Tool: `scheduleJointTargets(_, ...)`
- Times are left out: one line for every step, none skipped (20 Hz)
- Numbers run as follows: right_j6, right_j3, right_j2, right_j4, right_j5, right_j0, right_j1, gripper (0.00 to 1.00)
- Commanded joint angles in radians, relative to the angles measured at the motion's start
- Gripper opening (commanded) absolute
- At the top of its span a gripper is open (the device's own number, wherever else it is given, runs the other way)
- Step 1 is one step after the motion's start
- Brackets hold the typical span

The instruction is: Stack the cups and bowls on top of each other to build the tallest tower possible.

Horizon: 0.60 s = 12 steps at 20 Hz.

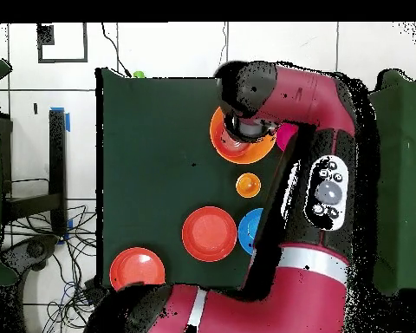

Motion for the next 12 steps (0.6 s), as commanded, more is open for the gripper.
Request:
scheduleJointTargets(-0.095, 0.353, 0.124, 0.015, -0.162, -0.021, -0.118, 0.00)
scheduleJointTargets(-0.094, 0.363, 0.138, 0.010, -0.212, -0.028, -0.108, 0.00)
scheduleJointTargets(-0.095, 0.367, 0.150, 0.003, -0.253, -0.034, -0.096, 0.00)
scheduleJointTargets(-0.095, 0.369, 0.160, -0.001, -0.281, -0.041, -0.084, 0.00)
scheduleJointTargets(-0.100, 0.377, 0.173, -0.009, -0.318, -0.052, -0.066, 0.00)
scheduleJointTargets(-0.099, 0.379, 0.179, -0.012, -0.332, -0.057, -0.056, 0.00)
scheduleJointTargets(-0.095, 0.394, 0.186, -0.017, -0.365, -0.064, -0.049, 0.00)
scheduleJointTargets(-0.090, 0.401, 0.189, -0.019, -0.375, -0.069, -0.044, 0.00)
scheduleJointTargets(-0.080, 0.411, 0.191, -0.020, -0.385, -0.069, -0.043, 0.00)
scheduleJointTargets(-0.076, 0.417, 0.193, -0.022, -0.391, -0.071, -0.041, 0.00)
scheduleJointTargets(-0.068, 0.436, 0.196, -0.027, -0.423, -0.075, -0.039, 0.00)
scheduleJointTargets(-0.063, 0.443, 0.198, -0.033, -0.440, -0.077, -0.034, 0.00)
